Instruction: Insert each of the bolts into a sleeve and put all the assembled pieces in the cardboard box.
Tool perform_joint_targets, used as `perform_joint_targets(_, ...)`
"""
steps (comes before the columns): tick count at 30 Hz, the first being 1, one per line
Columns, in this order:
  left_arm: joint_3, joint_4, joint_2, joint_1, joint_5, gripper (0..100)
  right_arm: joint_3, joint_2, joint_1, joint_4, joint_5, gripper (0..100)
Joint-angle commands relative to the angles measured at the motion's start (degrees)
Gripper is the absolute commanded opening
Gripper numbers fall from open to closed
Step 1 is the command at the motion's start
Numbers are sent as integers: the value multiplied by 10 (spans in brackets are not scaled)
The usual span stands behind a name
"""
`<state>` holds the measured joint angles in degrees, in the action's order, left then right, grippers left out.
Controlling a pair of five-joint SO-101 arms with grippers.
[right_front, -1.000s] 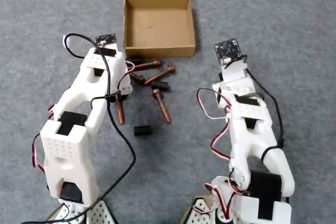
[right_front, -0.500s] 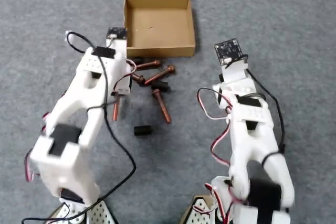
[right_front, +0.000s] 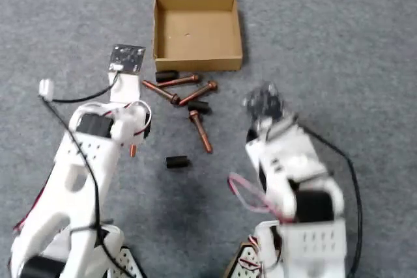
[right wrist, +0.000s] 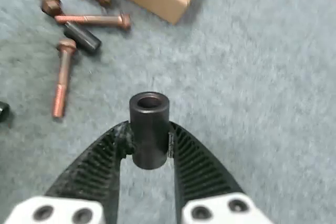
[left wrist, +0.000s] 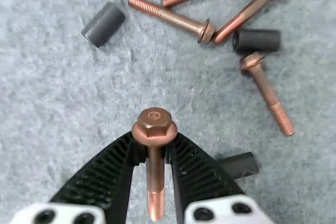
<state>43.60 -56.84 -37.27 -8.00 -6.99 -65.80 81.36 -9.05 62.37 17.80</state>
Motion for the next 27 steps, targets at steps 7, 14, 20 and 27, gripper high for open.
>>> perform_joint_targets(7,-12,17,-93,6,-2,19,-240,287,-109,-229,-80,2)
perform_joint_targets(14,-53,17,-95,40,-2,19,-311,238,-220,-425,-269,2)
perform_joint_targets(20,-99,17,-95,28,11,19,-314,188,-233,-490,-255,2)
perform_joint_targets(27,-176,21,-95,-41,62,19,-316,133,-233,-519,-259,2)
